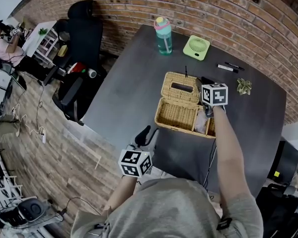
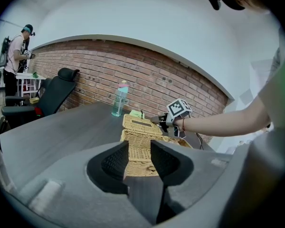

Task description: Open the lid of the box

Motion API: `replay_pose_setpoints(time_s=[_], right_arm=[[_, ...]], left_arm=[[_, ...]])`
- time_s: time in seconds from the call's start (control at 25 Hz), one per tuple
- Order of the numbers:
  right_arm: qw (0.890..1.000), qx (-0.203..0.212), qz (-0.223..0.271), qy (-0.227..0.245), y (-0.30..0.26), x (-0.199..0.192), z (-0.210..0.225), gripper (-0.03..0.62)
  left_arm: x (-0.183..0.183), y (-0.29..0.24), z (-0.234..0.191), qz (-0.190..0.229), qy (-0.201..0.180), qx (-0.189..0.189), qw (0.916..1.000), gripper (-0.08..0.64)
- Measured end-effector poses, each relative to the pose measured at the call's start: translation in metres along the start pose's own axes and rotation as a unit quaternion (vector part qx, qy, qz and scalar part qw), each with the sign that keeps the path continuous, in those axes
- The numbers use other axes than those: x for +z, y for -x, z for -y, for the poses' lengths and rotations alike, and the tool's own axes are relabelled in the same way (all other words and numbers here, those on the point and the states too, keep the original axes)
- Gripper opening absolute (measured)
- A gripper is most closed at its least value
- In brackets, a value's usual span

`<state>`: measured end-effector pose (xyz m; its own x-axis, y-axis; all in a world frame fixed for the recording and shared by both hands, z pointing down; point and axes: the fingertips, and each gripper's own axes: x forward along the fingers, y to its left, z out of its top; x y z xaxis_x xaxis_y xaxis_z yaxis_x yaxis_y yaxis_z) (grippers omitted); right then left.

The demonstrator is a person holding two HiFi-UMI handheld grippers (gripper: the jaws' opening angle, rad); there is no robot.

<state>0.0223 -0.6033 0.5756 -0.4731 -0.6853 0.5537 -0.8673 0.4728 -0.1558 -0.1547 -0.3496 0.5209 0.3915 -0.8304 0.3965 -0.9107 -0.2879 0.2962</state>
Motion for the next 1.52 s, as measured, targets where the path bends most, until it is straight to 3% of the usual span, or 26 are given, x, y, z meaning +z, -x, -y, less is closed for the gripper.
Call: replay_pose_setpoints(time_s=[0.52, 1.52], right_arm=[[0.999, -0.013, 0.027, 0.026, 0.045, 0.008, -0.012, 0.1], [0.987, -0.013, 0.14, 0.081, 0.23, -0.047, -0.139, 0.03]], left_arm=[[-0.001, 0.015, 0.018, 0.013, -0.007, -0.012, 0.9998, 0.147], [-0.036, 0.119, 0.073, 0.055, -0.041, -0.034, 0.9971, 0.104]])
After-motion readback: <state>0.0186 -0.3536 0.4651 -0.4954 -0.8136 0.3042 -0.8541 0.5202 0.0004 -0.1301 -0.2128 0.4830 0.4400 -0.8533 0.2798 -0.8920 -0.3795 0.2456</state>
